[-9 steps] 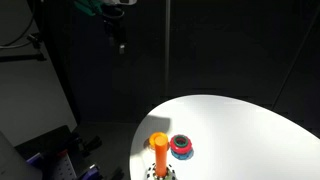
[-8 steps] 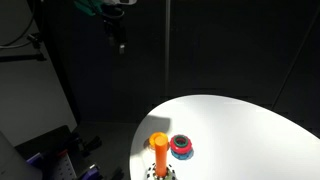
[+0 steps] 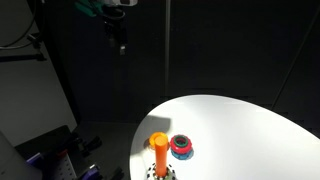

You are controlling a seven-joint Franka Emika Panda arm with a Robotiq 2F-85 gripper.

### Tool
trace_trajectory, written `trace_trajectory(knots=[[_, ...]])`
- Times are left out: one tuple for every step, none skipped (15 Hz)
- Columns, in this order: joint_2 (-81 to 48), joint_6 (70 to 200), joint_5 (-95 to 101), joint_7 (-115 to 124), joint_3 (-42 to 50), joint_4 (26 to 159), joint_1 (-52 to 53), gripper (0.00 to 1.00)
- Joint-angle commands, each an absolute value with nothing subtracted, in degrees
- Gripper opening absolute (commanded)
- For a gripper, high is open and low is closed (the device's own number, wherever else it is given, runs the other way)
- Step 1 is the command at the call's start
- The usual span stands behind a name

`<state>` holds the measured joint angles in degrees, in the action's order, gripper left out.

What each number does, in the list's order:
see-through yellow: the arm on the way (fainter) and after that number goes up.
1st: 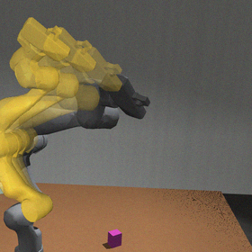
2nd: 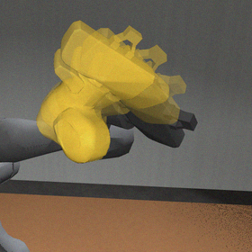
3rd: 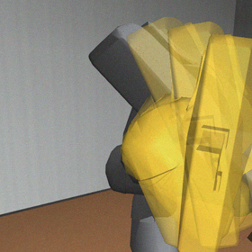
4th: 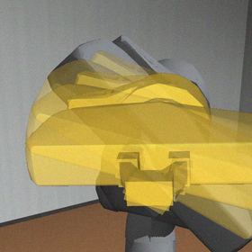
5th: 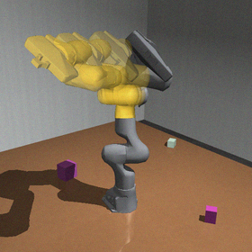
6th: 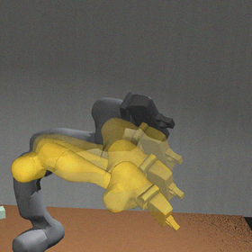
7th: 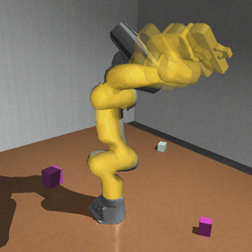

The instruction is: Put the orange ring on the stake

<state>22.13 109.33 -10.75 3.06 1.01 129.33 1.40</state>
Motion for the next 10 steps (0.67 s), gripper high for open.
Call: trace_trajectory(knots=[[20.73,111.2,-7.42,3.86,0.29,129.77,-0.16,1.0],[20.12,111.64,-6.46,3.9,0.37,129.9,-0.41,1.0],[19.49,112.74,-5.36,4.06,0.46,130.29,-0.79,1.0],[18.95,113.61,-4.56,4.19,0.59,130.65,-1.12,1.0],[18.46,115.79,-3.58,4.51,0.7,131.69,-1.64,1.0],[17.93,117.35,-2.96,4.77,0.82,132.38,-2.01,1.0],[17.47,119.76,-1.91,4.99,0.85,133.49,-2.47,1.0],[16.9,122.17,-1.11,4.97,0.99,134.57,-2.89,1.0],[16.29,124.24,-0.48,5.25,1.16,135.41,-3.33,1.0],[15.73,126.63,0.38,5.56,1.28,136.41,-3.82,1.0]])
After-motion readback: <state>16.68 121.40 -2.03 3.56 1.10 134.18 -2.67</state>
